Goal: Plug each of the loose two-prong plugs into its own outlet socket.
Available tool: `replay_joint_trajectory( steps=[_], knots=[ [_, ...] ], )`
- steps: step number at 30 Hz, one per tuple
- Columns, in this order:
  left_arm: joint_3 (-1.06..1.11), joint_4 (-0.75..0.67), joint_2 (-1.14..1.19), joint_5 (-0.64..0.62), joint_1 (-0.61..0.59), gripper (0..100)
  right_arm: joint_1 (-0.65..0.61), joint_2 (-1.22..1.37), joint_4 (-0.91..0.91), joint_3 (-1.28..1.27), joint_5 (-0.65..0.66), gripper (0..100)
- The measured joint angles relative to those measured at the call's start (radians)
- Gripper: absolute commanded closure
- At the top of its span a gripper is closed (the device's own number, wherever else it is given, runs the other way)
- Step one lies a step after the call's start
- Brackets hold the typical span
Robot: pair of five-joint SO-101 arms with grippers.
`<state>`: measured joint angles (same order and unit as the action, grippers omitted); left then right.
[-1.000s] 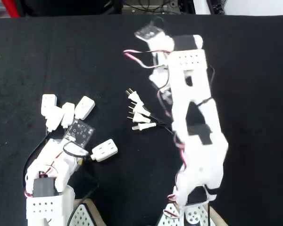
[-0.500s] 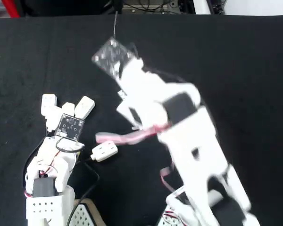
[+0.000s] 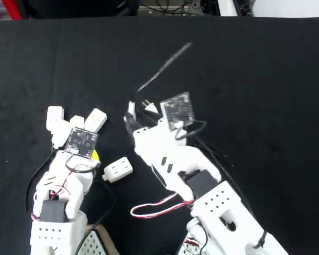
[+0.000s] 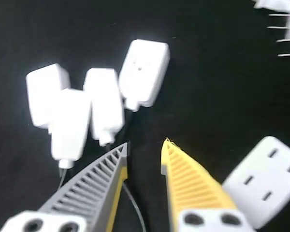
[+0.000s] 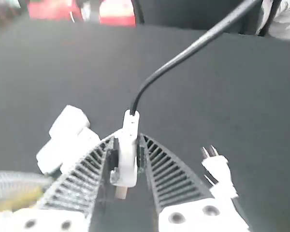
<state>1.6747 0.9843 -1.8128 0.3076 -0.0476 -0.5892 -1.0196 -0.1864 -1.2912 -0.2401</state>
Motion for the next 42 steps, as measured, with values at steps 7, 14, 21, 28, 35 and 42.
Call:
replay_joint_trajectory(
  steps=[7,14,21,28,35,42],
  knots=[
    [0.000,-0.044,0.000,-0.035,0.040,78,-0.054,0.063,0.086,-0.031,-0.144,98.6],
    [-0.005,-0.109,0.000,-0.169,0.040,75,-0.184,0.086,0.084,-0.048,-0.155,98.6],
    [-0.025,-0.130,0.002,-0.235,0.040,75,-0.219,0.069,-0.014,-0.043,-0.157,98.6],
    [-0.023,-0.137,0.003,-0.235,0.040,75,-0.233,0.071,-0.199,0.040,-0.114,98.6],
    [-0.023,-0.141,0.003,-0.235,0.038,75,-0.239,0.071,-0.318,0.068,-0.063,98.6],
    [-0.012,-0.166,0.003,-0.235,0.038,75,-0.241,0.081,-0.422,0.106,0.008,98.6]
  ],
)
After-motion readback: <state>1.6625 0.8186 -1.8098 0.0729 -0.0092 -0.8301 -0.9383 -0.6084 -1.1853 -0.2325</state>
